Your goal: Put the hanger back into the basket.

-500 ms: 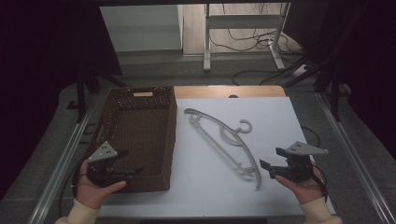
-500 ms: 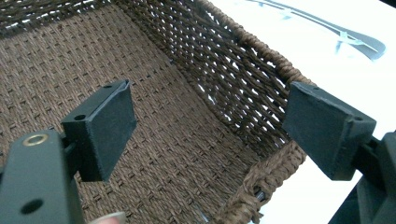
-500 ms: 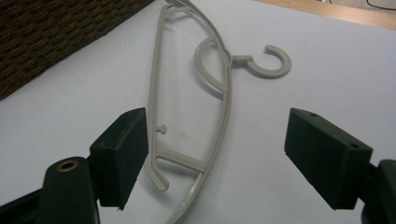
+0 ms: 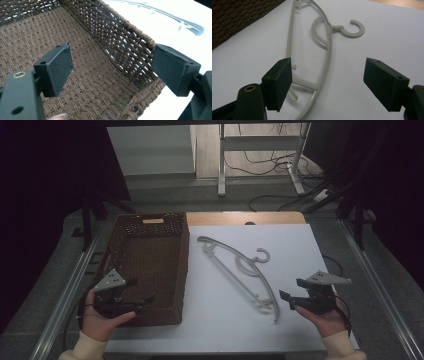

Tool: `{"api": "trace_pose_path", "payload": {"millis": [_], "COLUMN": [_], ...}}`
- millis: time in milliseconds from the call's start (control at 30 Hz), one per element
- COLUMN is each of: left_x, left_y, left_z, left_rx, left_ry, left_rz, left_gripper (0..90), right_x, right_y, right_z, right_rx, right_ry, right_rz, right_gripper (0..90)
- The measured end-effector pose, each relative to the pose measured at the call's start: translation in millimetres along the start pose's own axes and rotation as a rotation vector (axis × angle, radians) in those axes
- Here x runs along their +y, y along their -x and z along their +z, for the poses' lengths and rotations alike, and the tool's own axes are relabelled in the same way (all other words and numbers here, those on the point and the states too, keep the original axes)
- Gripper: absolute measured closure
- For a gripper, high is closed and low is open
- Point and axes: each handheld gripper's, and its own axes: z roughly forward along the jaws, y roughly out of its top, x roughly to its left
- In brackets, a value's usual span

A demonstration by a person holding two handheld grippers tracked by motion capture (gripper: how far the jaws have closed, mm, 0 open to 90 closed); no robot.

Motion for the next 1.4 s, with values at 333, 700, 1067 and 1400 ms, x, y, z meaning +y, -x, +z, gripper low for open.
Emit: {"api": "trace_pose_path", "payload": {"millis": [333, 700, 1067, 1400], "left_x": [-1.6, -1.7, -2.9, -2.3], "left_y": [-1.3, 1.4, -0.4, 1.3], "left_z": [1.1, -0.8, -2.8, -1.7], "left_rx": [-0.010, 0.004, 0.003, -0.001], "left_ry": [-0.001, 0.001, 0.002, -0.002], "left_rz": [-0.002, 0.001, 0.000, 0.003], "left_gripper": [17.5, 17.7, 17.9, 18.0], "right_x": [2.2, 4.3, 12.5, 23.3], "right_y": [1.5, -1.7, -4.7, -2.6], "right_z": [2.4, 2.4, 14.4, 20.0], "right_rx": [-0.003, -0.020, -0.032, -0.044], "right_ry": [-0.015, -0.028, -0.055, -0.082], "right_rz": [0.000, -0.001, 0.003, 0.030], "right_gripper": [24.4, 25.4, 26.5, 27.6]}}
